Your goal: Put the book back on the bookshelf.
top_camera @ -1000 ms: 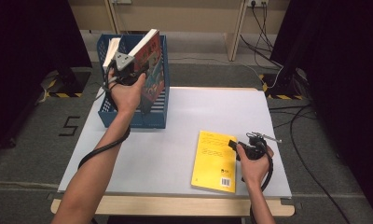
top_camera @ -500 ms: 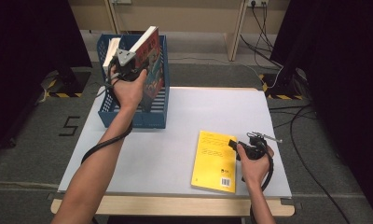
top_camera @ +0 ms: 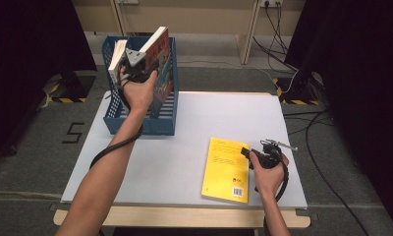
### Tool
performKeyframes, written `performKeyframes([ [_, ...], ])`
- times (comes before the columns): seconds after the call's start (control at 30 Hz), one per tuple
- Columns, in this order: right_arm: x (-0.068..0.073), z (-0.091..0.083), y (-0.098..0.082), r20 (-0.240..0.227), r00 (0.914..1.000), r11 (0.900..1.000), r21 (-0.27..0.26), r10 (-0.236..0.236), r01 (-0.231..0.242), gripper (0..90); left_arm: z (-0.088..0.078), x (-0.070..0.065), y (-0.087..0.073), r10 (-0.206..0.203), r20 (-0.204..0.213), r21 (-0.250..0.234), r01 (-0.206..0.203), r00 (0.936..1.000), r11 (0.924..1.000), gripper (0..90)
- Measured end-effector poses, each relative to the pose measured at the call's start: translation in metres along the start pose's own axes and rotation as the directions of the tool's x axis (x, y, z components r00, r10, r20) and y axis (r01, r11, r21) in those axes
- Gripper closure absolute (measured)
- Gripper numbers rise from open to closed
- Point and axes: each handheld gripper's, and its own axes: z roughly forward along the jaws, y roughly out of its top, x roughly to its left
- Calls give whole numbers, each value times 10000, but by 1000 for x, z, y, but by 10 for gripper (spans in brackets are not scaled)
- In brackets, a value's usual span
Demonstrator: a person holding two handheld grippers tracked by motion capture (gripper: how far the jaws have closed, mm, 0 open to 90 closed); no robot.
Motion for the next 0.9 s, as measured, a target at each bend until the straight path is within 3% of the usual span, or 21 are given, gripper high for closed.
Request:
performKeyframes([
  [0.5,-2,-1,0,73,10000,10000,54,-5,4,517,14,5,-1,79,-66,209,-78,9999,9998,741],
  [0.9,-3,-1,-1,31,10000,10000,1,-78,78,517,22,6,-7,156,-211,108,-154,9997,9998,741],
])
